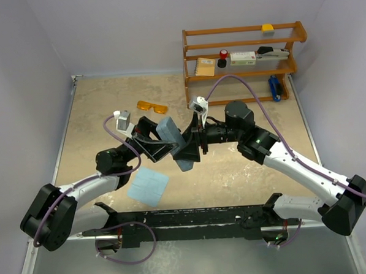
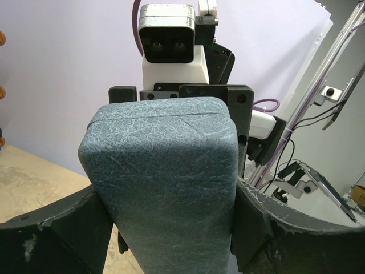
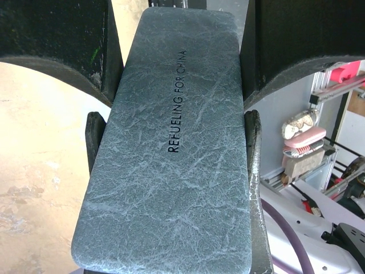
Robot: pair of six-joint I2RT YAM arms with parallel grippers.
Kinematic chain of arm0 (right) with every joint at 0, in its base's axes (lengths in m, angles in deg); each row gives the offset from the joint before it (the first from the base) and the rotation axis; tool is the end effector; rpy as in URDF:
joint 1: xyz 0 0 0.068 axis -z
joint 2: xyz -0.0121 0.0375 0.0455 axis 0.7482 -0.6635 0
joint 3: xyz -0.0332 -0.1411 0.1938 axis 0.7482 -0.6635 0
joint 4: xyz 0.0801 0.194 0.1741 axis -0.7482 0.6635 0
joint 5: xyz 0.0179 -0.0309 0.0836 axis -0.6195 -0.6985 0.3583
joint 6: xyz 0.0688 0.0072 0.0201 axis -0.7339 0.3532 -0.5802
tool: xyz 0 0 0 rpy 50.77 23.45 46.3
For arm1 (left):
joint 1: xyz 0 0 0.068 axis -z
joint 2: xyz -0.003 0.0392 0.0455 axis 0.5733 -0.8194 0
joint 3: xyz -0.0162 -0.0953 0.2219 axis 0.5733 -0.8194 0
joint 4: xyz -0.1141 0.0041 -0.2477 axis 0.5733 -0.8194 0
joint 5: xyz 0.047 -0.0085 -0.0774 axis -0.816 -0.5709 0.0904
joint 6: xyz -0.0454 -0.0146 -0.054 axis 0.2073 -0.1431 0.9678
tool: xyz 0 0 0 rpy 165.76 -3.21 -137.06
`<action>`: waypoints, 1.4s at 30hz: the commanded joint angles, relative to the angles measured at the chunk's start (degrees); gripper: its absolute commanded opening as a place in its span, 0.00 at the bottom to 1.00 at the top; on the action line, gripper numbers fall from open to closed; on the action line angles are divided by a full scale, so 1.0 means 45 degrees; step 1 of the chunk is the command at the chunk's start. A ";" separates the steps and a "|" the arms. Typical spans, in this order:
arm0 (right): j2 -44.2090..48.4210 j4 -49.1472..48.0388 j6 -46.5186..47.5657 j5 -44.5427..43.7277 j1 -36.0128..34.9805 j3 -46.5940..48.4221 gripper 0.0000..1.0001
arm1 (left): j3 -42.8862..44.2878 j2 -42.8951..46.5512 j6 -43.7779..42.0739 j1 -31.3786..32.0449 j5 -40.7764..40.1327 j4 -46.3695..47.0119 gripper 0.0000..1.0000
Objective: Organize the sunglasses
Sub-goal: Open the sunglasses case.
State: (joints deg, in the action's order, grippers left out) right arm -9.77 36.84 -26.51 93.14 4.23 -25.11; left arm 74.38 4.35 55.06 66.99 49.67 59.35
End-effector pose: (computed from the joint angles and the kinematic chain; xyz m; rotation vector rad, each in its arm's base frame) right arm 0.1931 0.2430 0.3499 -0.9217 1.5761 1.4518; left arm 0.1935 -0.1624 0.2750 0.4133 1.0714 -1.7618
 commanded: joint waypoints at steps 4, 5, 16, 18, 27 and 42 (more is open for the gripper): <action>0.0768 -0.0567 -0.0016 0.0417 -0.0004 0.0890 0.00 | -0.0242 0.0397 -0.0556 -0.0048 0.0137 0.2477 0.00; 0.0744 -0.0656 -0.0107 0.0569 -0.0001 0.0891 0.00 | -0.0233 0.0447 -0.0563 -0.0053 0.0191 0.2484 0.00; 0.0639 -0.3211 -0.2456 0.2015 0.0491 0.0591 0.00 | -0.0207 0.0856 -0.0750 -0.0043 0.0451 0.2475 0.00; 0.0637 -0.3501 -0.2727 0.2118 0.0559 0.0563 0.00 | -0.0210 0.0868 -0.0763 -0.0044 0.0477 0.2472 0.00; 0.0258 -0.7149 -0.6133 0.2870 0.1123 -0.0137 0.00 | -0.0234 0.1056 -0.0888 -0.0028 0.0611 0.2470 0.00; -0.1335 -1.2430 -1.0933 0.3954 0.1832 0.0491 0.00 | -0.0423 0.1625 -0.1299 0.0430 0.0736 0.2469 0.00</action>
State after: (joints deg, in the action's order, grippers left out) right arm -16.20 -2.74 -64.38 109.94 11.57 -28.74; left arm 73.90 11.30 52.05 67.49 46.26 59.42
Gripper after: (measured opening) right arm 0.717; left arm 0.674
